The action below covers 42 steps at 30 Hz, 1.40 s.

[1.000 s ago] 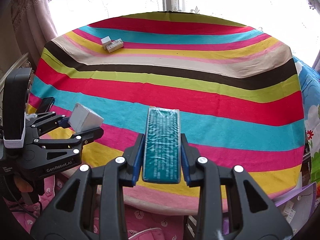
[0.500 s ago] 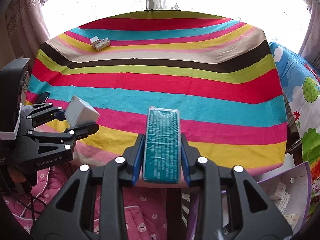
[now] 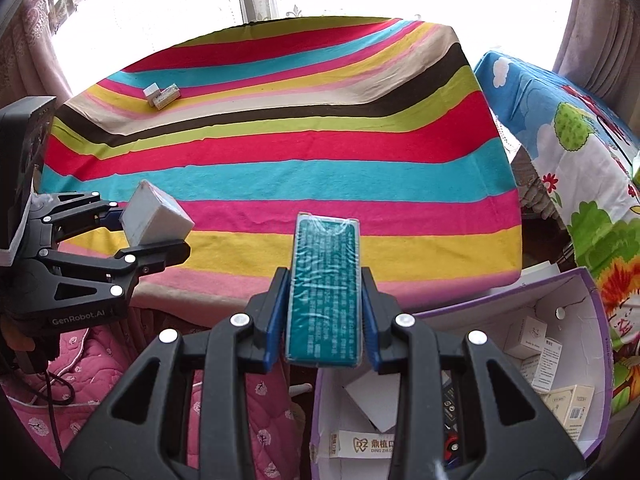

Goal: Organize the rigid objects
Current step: 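Carry the white cube in left while right carries the teal box to the bin, then lower both boxes into the bin and open both grippers, then withdraw both grippers from the bin toward the last two boxes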

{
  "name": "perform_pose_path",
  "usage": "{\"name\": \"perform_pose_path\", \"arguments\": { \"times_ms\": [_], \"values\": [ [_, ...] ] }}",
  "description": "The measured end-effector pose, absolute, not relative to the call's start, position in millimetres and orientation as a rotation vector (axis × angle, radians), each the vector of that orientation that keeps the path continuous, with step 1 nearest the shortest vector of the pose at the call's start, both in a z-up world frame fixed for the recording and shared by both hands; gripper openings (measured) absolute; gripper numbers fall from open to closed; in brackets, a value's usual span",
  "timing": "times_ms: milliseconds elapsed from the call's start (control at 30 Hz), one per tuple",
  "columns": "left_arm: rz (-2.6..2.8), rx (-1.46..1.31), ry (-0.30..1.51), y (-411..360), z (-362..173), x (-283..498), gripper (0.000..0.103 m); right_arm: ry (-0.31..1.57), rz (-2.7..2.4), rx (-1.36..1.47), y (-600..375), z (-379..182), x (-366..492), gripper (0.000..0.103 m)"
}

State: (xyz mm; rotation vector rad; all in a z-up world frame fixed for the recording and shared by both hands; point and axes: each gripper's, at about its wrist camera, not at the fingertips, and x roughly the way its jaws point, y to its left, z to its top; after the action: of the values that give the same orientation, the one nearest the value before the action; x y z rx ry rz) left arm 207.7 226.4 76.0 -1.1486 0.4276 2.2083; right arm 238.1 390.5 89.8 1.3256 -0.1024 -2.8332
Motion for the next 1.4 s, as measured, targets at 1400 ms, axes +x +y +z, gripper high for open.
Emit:
{"name": "perform_pose_path", "arguments": {
  "times_ms": [1400],
  "values": [
    [1.795, -1.075, 0.491, 355, 46, 253, 0.072, -0.176, -3.097, 1.830, 524, 70, 301, 0.077]
  ]
}}
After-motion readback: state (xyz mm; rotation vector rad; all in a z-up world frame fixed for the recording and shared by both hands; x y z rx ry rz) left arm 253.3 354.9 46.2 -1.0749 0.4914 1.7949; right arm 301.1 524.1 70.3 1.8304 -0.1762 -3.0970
